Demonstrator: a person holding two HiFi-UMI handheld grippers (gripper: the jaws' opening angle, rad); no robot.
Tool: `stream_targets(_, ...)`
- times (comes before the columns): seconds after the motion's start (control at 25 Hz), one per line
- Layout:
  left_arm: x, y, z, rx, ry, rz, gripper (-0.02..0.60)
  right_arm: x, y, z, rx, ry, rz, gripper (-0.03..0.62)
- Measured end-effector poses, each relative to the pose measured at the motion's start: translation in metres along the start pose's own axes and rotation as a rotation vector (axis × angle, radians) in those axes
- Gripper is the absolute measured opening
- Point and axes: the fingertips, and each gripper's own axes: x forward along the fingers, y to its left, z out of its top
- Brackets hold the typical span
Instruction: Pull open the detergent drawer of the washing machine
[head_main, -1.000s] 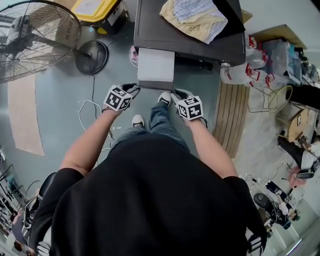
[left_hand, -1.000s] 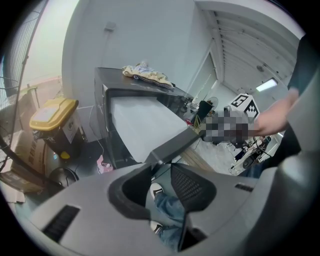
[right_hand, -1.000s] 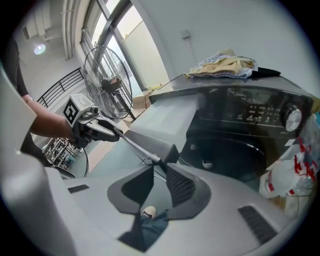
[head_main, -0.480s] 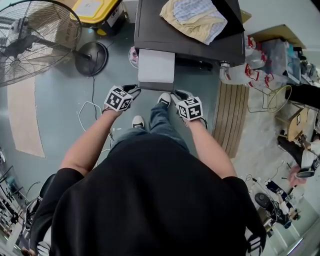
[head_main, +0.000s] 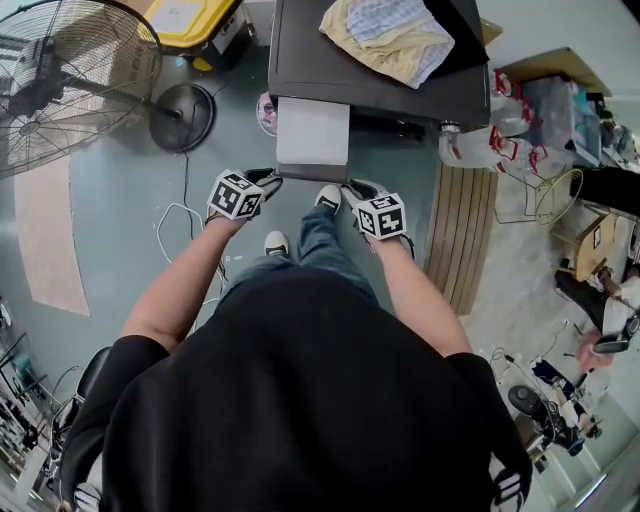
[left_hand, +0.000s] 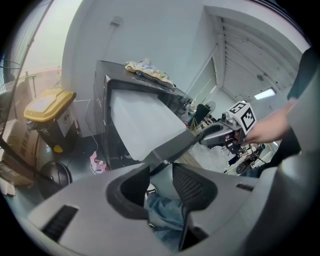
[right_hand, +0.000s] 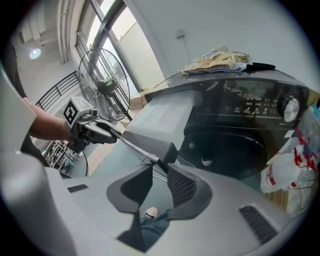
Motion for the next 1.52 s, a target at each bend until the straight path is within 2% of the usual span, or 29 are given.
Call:
stream_targets(0.44,-0.008,0.0,-0.005,0.001,0.002,0.005,0.147,-0.007,0.003,-0.005,0.009,0.0,0.009,0.103)
stream_targets(0.8,-0.031,-0.002,0.002,0.019,-0.043,0.018,0.147,-0.03,0.008,0.007,-0.014,-0.037,-0.017,0.103)
stream_targets(1.12,-0.066,-0.004,0.018,0.049,-0.107,0.036,0.147,-0.061,0.011,0.035,-0.035,-0.111,-0.06,0.1)
stream_targets(1.52,-0.12,-0.011,0.047,0.058,-0.213,0.047,0.147,-0.119,0.018,0.098,-0.069,-0.285,-0.115,0.1)
